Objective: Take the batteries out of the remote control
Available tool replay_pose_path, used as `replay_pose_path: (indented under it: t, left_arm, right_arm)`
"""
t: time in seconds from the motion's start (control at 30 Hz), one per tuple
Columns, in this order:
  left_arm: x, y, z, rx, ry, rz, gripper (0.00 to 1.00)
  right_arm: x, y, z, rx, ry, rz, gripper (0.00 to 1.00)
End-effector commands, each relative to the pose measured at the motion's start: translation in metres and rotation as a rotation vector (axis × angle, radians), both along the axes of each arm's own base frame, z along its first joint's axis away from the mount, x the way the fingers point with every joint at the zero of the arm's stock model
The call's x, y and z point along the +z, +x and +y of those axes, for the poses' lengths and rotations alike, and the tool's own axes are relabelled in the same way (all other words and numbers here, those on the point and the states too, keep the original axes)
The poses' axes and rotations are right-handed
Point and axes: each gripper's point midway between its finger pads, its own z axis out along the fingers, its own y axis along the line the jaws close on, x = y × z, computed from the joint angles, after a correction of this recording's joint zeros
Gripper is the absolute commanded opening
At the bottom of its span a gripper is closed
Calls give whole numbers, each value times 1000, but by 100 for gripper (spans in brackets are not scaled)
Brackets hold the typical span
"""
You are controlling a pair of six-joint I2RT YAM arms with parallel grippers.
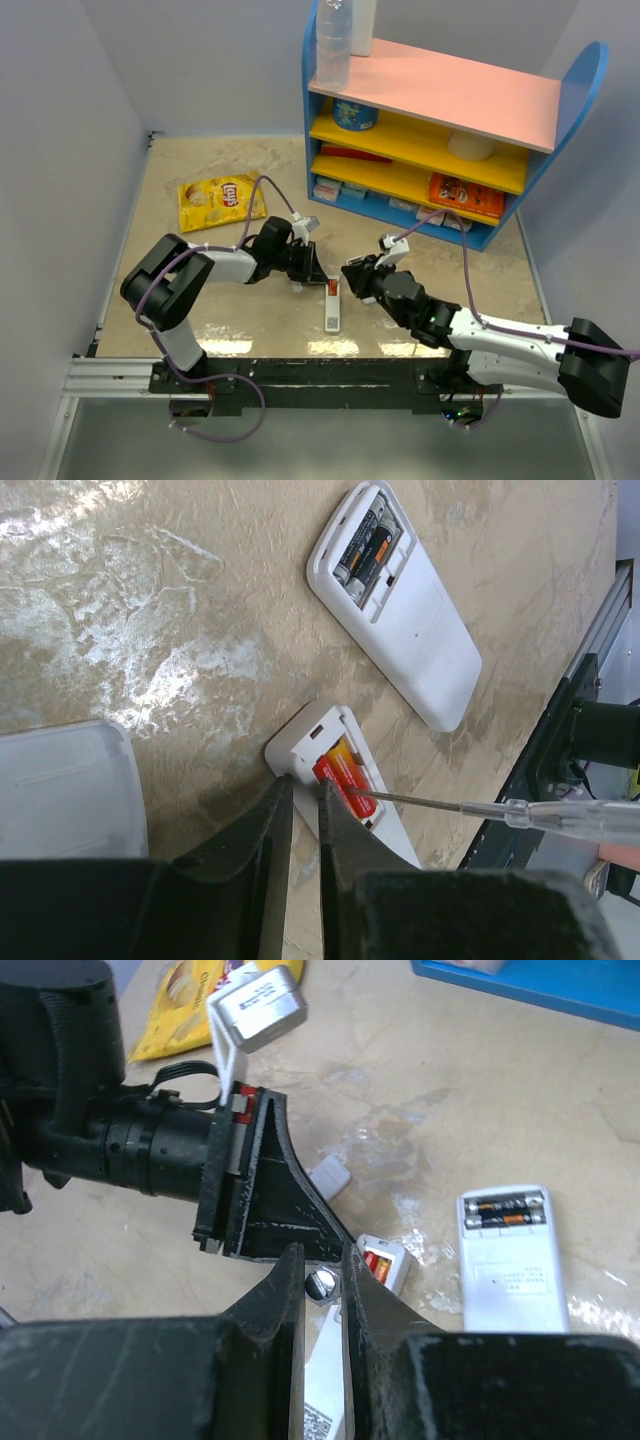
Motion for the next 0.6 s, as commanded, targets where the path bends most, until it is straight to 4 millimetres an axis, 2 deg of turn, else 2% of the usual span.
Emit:
replay_pose_path:
  t: [0.0,0.2,0.33,0.57]
  left_arm:
    - [-28,-19,2,-26,78,37,17]
    - [-28,-21,2,-23,78,39,16]
    - [-26,-24,3,-22,74,39,15]
    - [-23,-26,5,-17,75,39,15]
  right_arm:
    - [-81,-41,-34,-17,-140,259,0]
    - [-82,-41,-40,-35,-104,236,0]
    - [-73,-37,-37,-24,-90,192,0]
    - [-69,-33,-44,-66,-64,176,0]
